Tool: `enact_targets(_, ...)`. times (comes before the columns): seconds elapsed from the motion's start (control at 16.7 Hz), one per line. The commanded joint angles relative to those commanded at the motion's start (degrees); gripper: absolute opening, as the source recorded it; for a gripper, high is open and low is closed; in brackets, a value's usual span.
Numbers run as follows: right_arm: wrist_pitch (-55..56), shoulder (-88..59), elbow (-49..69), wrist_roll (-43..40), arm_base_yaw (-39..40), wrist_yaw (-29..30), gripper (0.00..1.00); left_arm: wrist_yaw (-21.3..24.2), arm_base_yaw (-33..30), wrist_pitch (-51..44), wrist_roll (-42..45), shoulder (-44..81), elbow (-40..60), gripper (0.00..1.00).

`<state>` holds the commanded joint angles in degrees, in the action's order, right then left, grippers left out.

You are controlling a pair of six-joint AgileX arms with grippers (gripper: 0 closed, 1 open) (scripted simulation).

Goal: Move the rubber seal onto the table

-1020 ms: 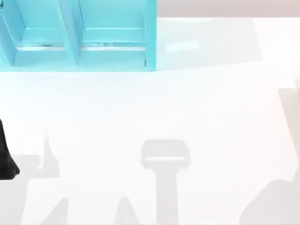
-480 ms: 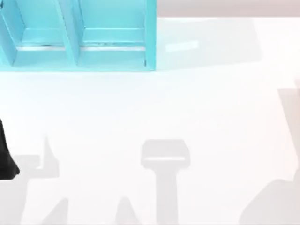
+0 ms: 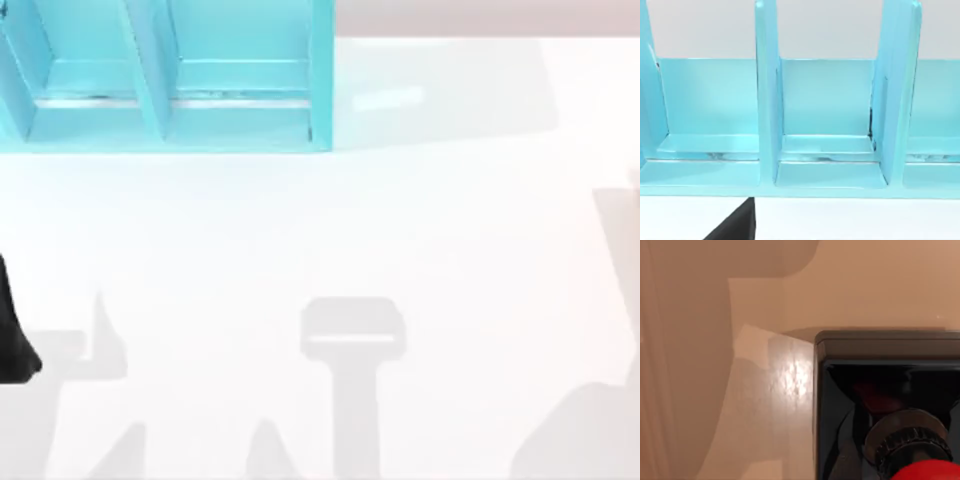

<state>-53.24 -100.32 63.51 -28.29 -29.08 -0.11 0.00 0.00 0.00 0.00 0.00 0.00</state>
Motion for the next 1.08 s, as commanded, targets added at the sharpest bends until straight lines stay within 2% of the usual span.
enact_targets(0.3,-8.4,2.1,5.8,6.9,6.4,0.0,0.00,0.0,0.0,0.0,0.0,0.0,0.0,1.00)
enact_targets(0.84,-31.4,10.6,20.7,26.8,27.0,0.0,0.00,0.0,0.0,0.0,0.0,0.0,0.0,1.00)
enact_targets(1.08,-33.5,11.5,22.1,28.8,29.0,0.0,0.00,0.0,0.0,0.0,0.0,0.0,0.0,1.00)
